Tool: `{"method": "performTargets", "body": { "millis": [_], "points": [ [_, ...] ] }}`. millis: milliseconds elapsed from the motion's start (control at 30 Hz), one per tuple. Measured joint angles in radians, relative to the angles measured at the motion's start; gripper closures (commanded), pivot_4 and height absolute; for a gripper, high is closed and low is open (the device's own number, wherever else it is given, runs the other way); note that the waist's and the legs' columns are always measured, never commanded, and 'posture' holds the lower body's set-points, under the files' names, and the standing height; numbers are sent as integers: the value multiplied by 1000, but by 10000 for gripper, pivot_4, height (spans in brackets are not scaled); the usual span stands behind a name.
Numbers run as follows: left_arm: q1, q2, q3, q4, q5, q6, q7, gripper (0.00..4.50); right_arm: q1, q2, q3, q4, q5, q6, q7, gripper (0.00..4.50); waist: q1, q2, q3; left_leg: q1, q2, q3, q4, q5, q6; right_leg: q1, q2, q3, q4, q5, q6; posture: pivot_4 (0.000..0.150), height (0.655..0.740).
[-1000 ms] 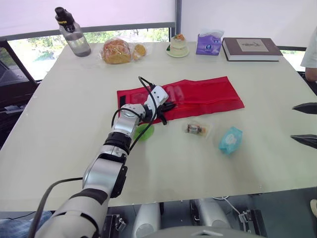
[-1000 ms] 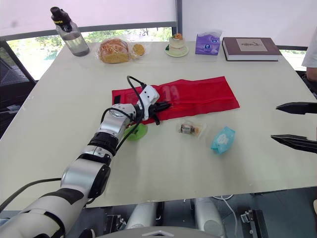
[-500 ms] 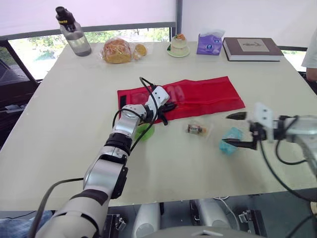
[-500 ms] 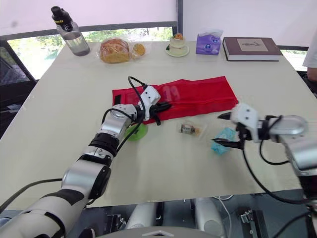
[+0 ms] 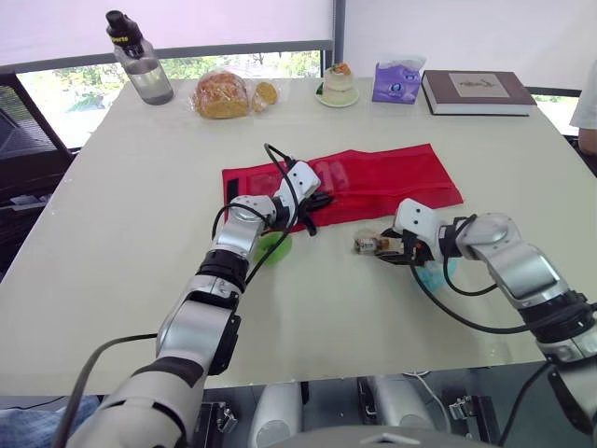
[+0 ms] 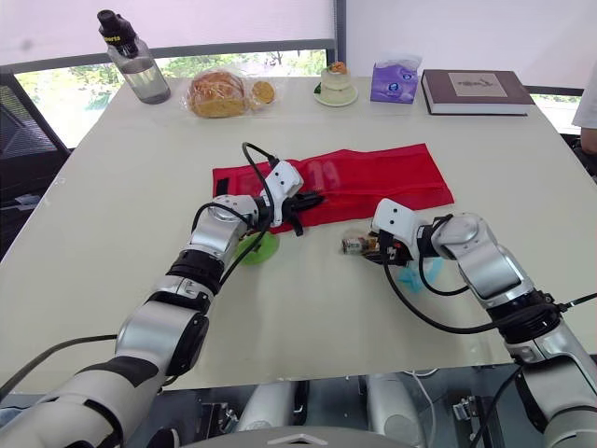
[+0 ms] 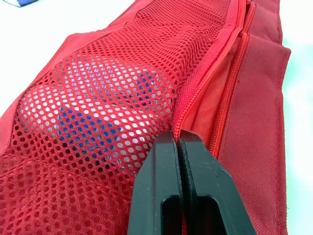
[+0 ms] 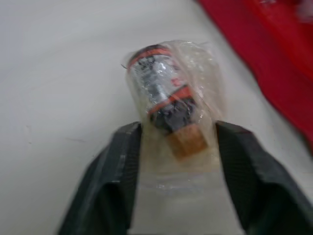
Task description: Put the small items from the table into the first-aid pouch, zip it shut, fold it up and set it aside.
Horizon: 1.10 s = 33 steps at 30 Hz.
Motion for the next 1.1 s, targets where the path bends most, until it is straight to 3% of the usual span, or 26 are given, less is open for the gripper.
{"method": "performTargets", "body": {
  "millis": [33, 67, 367, 600, 867, 1100],
  "points": [
    [4, 0, 0, -1, 0, 0, 0, 45000, 0, 0, 0, -2, -1, 0, -1, 39966, 0, 0, 0, 0, 0, 0, 0, 0, 0, 0, 0, 0, 0, 0, 0, 1500, 7400],
    [7, 1, 0, -3, 0, 0, 0, 45000, 2, 1, 0, -6, -2, 0, -1, 41768, 0, 0, 0, 0, 0, 0, 0, 0, 0, 0, 0, 0, 0, 0, 0, 1500, 7400],
    [7, -1, 0, -6, 0, 2, 2, 45000, 14, -2, -15, -66, 3, 82, -22, 41757, -1, 0, 0, 0, 0, 0, 0, 0, 0, 0, 0, 0, 0, 0, 0, 1500, 7400],
    [10, -14, 0, -21, 0, 10, 5, 45000, -92, 80, -106, -44, 34, 253, -143, 41757, 1, 0, 0, 0, 0, 0, 0, 0, 0, 0, 0, 0, 0, 0, 0, 1500, 7400],
    [28, -43, -2, -78, 0, 37, 4, 45000, -197, 40, 3, 42, -3, 432, -149, 41757, 5, 0, 0, -2, -1, 0, 0, 0, 0, -2, -1, 0, 1, 0, 0, 1500, 7400],
    [40, -58, -14, -132, 0, 47, -1, 45000, -319, 125, 27, 167, 7, 562, -174, 41757, -2, 0, 0, -2, 0, 0, 0, 0, 0, -2, -1, 0, 0, 0, 0, 1500, 7400]
  ]
}}
